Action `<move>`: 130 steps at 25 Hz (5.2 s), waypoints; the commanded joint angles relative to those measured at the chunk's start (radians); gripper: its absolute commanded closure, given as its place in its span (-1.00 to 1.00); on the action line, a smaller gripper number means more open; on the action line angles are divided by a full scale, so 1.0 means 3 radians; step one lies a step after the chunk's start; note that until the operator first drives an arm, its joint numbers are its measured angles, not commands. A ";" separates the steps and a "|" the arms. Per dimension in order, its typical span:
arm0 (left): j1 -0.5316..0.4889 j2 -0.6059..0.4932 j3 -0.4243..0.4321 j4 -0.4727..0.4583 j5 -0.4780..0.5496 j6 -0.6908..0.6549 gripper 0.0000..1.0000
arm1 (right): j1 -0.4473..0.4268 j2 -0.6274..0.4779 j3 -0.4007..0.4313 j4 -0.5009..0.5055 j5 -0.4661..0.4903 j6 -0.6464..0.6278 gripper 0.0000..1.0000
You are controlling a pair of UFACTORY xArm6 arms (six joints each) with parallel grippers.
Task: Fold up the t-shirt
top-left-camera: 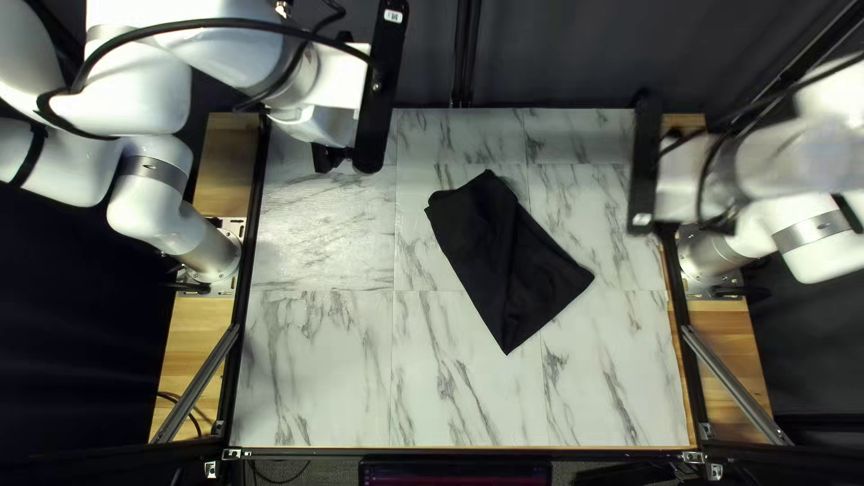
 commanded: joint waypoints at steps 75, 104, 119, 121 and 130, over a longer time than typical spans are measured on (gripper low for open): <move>0.0000 0.0000 0.0000 0.0000 0.0000 0.0000 -1.00 | 0.0173 0.2116 -0.0382 -0.1206 -0.0851 0.0570 1.00; 0.0000 0.0000 0.0000 0.0000 0.0000 0.0000 -1.00 | 0.0902 0.1491 -0.0546 -0.0692 0.0518 0.0615 1.00; 0.0000 0.0000 0.0000 0.0000 0.0000 0.0000 -1.00 | 0.0684 0.1165 -0.0060 -0.0526 0.0371 0.0398 1.00; 0.0000 0.0000 0.0000 0.0000 0.0000 0.0000 -1.00 | 0.0728 0.1134 -0.0165 -0.0525 0.0529 0.0391 1.00; 0.0000 0.0000 0.0000 0.0000 0.0000 0.0000 -1.00 | 0.1152 0.1210 -0.0610 -0.0517 0.1191 0.0735 1.00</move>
